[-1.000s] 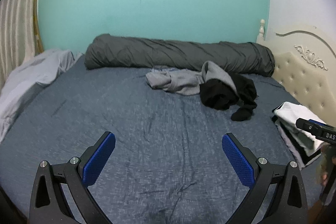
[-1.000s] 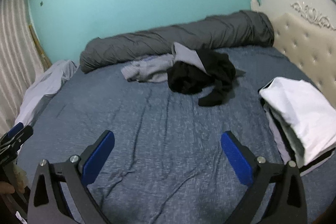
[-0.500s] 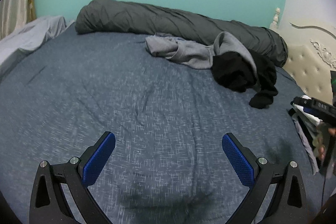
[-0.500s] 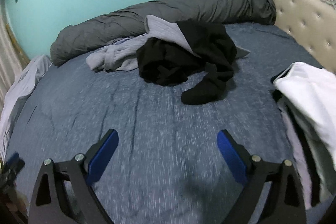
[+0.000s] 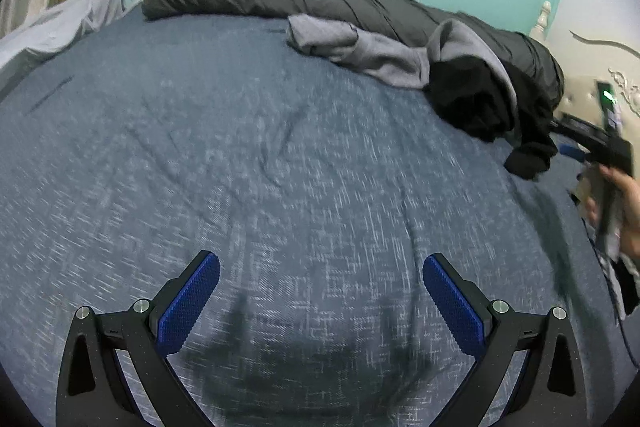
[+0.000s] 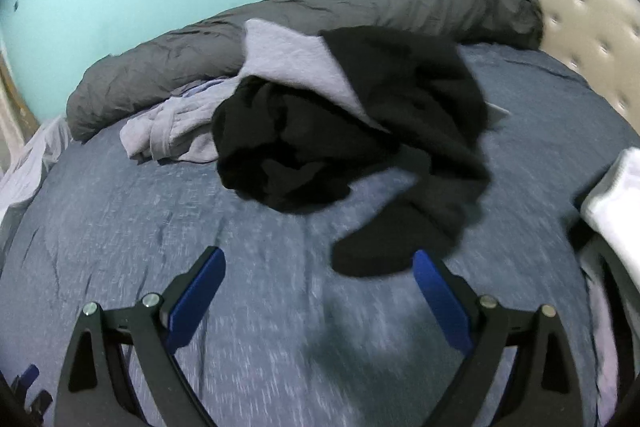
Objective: Fold clothes
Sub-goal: 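Reach the right tool to the black garment and close on it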
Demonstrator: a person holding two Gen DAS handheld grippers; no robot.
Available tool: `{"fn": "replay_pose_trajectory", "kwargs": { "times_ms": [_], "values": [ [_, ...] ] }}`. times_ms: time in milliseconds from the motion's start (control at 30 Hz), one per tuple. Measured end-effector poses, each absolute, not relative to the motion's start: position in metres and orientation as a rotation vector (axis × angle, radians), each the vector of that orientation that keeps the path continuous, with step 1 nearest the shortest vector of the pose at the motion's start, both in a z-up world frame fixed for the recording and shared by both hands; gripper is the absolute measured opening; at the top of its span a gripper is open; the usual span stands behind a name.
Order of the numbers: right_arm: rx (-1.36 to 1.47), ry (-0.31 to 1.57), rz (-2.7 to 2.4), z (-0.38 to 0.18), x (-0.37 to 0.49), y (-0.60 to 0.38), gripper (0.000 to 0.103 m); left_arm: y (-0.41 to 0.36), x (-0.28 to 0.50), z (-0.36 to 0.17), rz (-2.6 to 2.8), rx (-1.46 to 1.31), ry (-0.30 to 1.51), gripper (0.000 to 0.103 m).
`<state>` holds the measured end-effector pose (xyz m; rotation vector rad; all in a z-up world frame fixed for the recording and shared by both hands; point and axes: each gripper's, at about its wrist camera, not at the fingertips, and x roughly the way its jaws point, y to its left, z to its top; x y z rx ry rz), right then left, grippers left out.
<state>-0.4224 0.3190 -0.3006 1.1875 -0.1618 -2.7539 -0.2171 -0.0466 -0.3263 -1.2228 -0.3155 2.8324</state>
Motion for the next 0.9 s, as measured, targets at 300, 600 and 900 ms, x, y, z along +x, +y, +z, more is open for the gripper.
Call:
{"fn": "replay_pose_trajectory", "kwargs": {
  "times_ms": [300,600,900],
  "values": [
    [1.185,0.050,-2.796,-0.334,-0.496,0.254,0.098,-0.051,-0.220,-0.343,2.816,-1.234,-0.331,0.103],
    [1.218,0.151,-2.794,-0.350,-0.542,0.235,0.053,-0.061,-0.219,-0.343,2.835,-1.191,-0.351,0.103],
    [1.047,0.131,-2.775,-0.292,-0.509,0.242,0.010,-0.059,-0.217,-0.347,2.836,-1.202,-0.337,0.103]
  ]
}}
